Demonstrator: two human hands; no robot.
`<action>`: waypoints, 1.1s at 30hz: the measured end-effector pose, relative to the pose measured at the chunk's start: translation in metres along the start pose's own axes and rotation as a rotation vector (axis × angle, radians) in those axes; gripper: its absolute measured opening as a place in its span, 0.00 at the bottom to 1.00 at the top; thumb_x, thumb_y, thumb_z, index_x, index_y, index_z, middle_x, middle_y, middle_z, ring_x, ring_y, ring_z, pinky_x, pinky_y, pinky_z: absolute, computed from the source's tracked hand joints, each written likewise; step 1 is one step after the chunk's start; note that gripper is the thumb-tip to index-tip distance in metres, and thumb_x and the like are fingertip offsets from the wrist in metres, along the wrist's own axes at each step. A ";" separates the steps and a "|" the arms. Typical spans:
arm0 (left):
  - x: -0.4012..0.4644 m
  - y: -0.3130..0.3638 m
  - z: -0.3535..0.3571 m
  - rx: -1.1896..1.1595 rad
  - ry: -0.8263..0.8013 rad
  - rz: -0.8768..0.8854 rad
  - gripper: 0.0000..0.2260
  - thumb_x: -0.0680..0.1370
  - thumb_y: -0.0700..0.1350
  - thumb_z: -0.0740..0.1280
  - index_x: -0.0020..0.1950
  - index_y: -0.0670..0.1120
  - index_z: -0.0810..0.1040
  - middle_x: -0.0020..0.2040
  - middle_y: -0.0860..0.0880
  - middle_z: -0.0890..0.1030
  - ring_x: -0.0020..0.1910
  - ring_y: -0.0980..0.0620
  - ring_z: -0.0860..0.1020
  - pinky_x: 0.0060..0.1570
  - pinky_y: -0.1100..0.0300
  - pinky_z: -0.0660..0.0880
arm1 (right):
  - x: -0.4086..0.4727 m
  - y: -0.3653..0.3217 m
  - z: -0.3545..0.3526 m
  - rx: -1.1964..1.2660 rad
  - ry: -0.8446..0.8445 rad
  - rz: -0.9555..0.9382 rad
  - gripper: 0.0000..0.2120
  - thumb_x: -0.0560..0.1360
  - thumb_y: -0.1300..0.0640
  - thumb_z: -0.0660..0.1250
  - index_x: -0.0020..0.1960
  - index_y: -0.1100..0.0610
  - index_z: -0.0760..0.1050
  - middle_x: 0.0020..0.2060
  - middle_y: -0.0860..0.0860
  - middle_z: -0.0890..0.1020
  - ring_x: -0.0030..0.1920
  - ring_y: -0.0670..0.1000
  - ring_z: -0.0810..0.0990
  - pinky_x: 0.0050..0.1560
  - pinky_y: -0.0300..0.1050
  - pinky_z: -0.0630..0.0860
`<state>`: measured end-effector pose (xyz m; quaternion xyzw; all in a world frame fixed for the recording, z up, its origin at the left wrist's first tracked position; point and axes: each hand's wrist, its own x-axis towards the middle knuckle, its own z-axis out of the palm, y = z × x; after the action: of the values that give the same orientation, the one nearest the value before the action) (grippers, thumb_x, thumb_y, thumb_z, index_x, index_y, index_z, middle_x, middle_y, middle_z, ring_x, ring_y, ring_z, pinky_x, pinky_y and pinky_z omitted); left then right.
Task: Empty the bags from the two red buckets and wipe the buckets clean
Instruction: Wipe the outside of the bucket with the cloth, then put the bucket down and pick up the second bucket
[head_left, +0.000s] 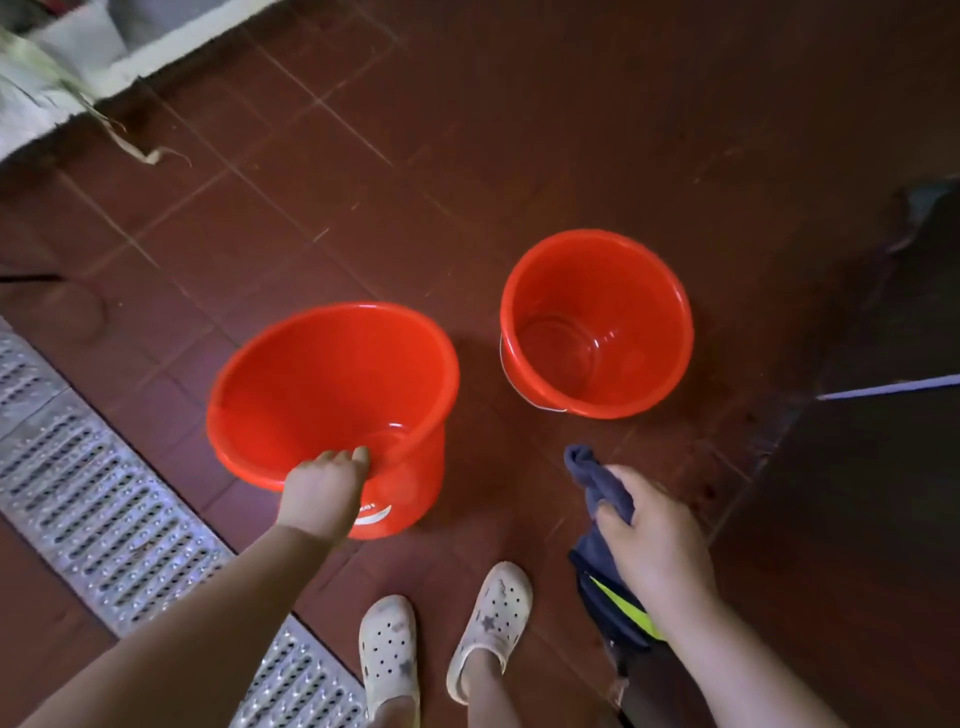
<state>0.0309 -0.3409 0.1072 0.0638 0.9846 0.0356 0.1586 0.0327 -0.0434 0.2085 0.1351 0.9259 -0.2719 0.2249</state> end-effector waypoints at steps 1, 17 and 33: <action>0.009 -0.002 0.017 -0.001 -0.003 -0.001 0.18 0.48 0.31 0.79 0.28 0.42 0.73 0.20 0.46 0.72 0.19 0.45 0.73 0.17 0.64 0.65 | 0.014 0.005 0.011 0.013 0.003 -0.009 0.15 0.73 0.62 0.66 0.56 0.48 0.77 0.44 0.46 0.81 0.45 0.51 0.80 0.44 0.50 0.77; -0.008 0.003 0.133 0.092 -0.112 0.015 0.03 0.62 0.37 0.63 0.30 0.42 0.76 0.24 0.44 0.75 0.23 0.44 0.76 0.23 0.58 0.73 | 0.082 0.062 0.064 0.234 0.055 0.136 0.15 0.73 0.62 0.66 0.45 0.40 0.73 0.35 0.37 0.79 0.38 0.36 0.78 0.35 0.33 0.71; 0.189 0.201 0.068 -0.843 -0.119 -0.488 0.19 0.76 0.50 0.68 0.59 0.38 0.70 0.57 0.37 0.78 0.58 0.38 0.76 0.52 0.52 0.70 | 0.111 0.113 0.001 0.330 0.174 0.200 0.11 0.74 0.59 0.65 0.47 0.42 0.75 0.34 0.45 0.80 0.37 0.44 0.79 0.39 0.49 0.75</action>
<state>-0.1025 -0.1128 0.0025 -0.2368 0.8598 0.3893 0.2304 -0.0206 0.0622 0.1041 0.2841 0.8668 -0.3834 0.1445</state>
